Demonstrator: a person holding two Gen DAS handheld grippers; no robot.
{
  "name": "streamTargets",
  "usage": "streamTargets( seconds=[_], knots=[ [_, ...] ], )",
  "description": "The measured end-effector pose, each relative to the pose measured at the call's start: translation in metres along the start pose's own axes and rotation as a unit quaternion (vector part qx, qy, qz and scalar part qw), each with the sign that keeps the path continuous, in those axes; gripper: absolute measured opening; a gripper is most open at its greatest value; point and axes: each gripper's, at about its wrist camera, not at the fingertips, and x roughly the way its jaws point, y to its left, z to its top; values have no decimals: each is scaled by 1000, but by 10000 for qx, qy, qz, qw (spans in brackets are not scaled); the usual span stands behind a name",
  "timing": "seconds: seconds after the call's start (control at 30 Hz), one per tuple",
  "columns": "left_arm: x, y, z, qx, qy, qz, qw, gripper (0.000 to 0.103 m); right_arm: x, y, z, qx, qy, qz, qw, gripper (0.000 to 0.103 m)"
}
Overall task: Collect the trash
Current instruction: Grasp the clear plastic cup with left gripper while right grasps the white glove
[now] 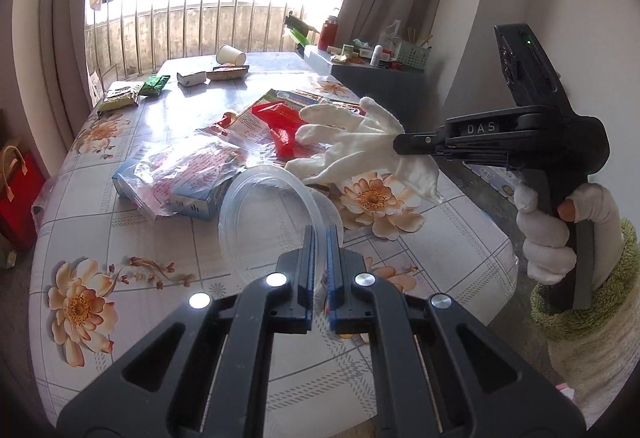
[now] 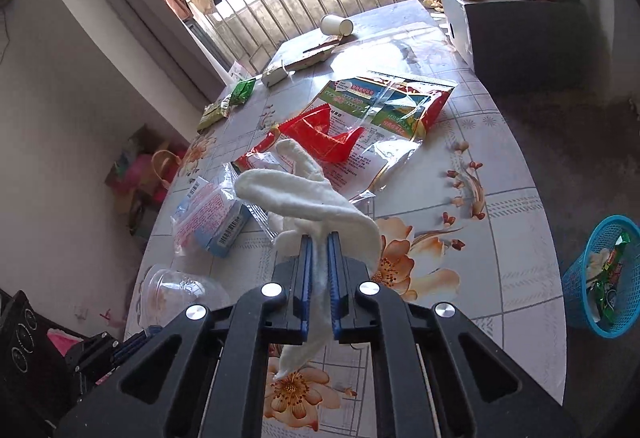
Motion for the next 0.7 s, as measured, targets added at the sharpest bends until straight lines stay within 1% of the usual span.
streamTargets(
  seconds=[0.1, 0.17, 0.27, 0.33, 0.53, 0.63, 0.7],
  knots=[
    [-4, -10, -1, 139, 82, -7, 9999, 4, -16, -17, -22, 229, 58, 71, 9997, 8],
    [-3, -17, -2, 223, 162, -5, 9996, 4, -21, -27, -38, 359, 123, 2, 9993, 8],
    [3, -26, -3, 368, 337, -6, 9988, 4, -22, -41, -61, 487, 277, -142, 9983, 8],
    [9, -31, -5, 429, 477, -4, 9979, 4, -20, -47, -73, 563, 384, -135, 9976, 9],
    [23, -44, -9, 581, 723, 6, 9957, 4, -25, -50, -83, 530, 335, -138, 9979, 10],
    [30, -48, -11, 621, 794, 8, 9949, 4, -24, -46, -82, 386, 344, -202, 9985, 20],
    [31, -52, -12, 669, 801, 24, 9945, 4, -23, -41, -81, 244, 317, -275, 9988, 36]
  ],
)
